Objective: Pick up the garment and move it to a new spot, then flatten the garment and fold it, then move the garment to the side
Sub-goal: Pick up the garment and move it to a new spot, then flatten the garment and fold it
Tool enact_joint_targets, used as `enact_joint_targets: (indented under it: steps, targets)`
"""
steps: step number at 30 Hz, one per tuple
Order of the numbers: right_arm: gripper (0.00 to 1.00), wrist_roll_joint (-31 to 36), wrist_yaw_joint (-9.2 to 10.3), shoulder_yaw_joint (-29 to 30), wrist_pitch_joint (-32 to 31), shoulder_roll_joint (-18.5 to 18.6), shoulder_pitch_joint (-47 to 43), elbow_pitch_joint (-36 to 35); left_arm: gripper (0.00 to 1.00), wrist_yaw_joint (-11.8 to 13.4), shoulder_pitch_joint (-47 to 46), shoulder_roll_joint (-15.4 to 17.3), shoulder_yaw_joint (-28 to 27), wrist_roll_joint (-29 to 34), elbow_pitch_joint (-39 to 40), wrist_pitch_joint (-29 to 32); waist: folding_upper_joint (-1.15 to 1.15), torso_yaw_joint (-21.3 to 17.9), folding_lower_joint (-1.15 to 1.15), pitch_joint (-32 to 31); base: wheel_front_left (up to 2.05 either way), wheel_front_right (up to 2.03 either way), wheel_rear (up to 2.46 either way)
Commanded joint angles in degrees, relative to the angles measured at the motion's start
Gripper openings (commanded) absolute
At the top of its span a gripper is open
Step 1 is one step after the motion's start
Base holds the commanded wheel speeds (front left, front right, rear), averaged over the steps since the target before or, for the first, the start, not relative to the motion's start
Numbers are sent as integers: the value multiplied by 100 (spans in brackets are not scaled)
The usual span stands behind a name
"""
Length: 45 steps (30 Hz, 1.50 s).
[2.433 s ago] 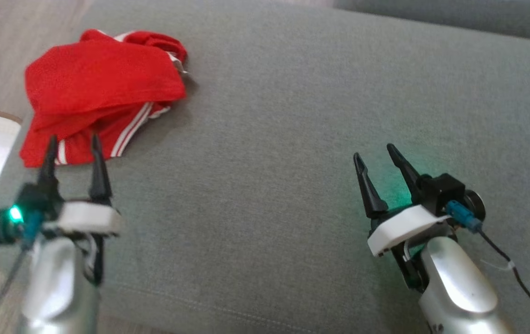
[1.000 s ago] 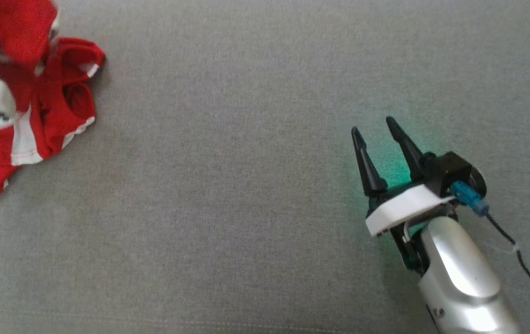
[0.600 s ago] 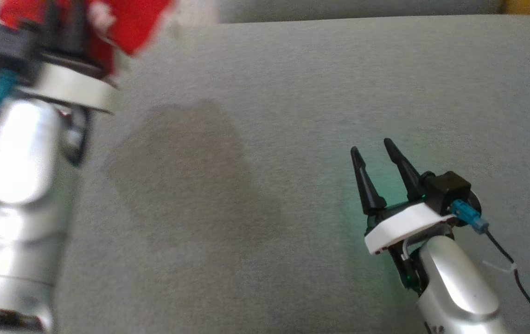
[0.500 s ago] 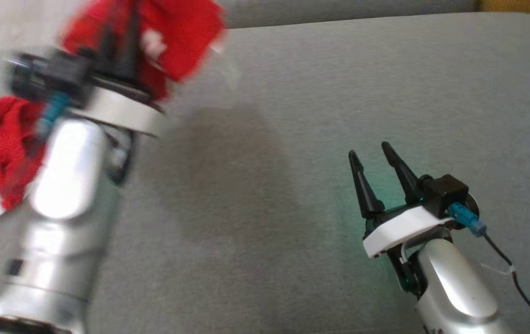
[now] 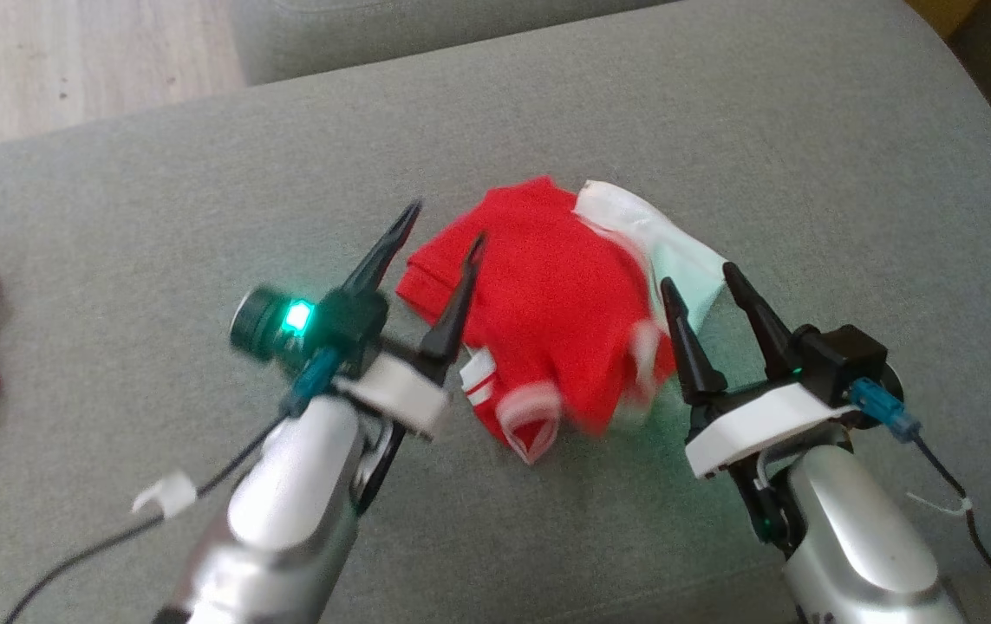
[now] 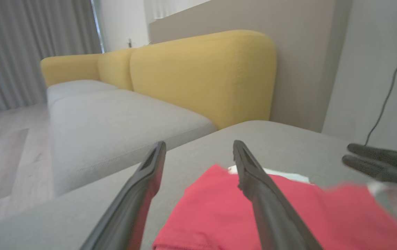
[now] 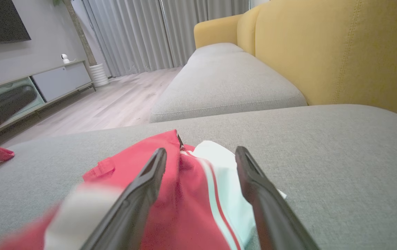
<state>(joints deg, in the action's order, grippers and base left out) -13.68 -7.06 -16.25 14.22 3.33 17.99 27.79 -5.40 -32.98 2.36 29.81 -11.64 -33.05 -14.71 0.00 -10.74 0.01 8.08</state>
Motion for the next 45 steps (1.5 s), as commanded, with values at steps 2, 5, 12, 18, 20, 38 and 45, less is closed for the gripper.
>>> enact_joint_targets:
  steps: [2, 5, 12, 18, 20, 38, 45]
  targets:
    - [100, 8, -43, -6, 78, -46, -29, -211, 100, 257, 213, 121, -472, 45, 148, -29, 0, 96, -1, -84, 0, 0, 0]
    - [100, 56, -43, 110, 78, -46, -92, -233, 100, 461, 678, 251, -836, 94, 268, -29, 0, 208, -1, -186, 0, 0, 0]
    - [100, 207, -43, 345, 78, -46, -288, -233, 100, 760, 1714, 395, -1628, 172, 789, -29, 0, 492, -1, -434, 0, 0, 0]
    - [100, 295, -43, 520, 78, -46, -513, -199, 100, 833, 2613, 254, -2279, 266, 1364, -29, 0, 752, -1, -653, 0, 0, 0]
    - [100, 318, -43, 545, 78, -46, -583, -188, 100, 790, 2839, 197, -2357, 317, 1477, -29, 0, 806, -1, -703, 0, 0, 0]
    - [100, 370, -43, 759, 78, -46, -756, 130, 100, 631, 3202, 54, -2427, 364, 1519, -29, 0, 789, -1, -681, 0, 0, 0]
    - [100, 720, -43, 1513, 78, -46, -222, 737, 100, 598, 3127, 53, -2224, 382, 1423, -29, 0, 957, -1, -483, 0, 0, 0]
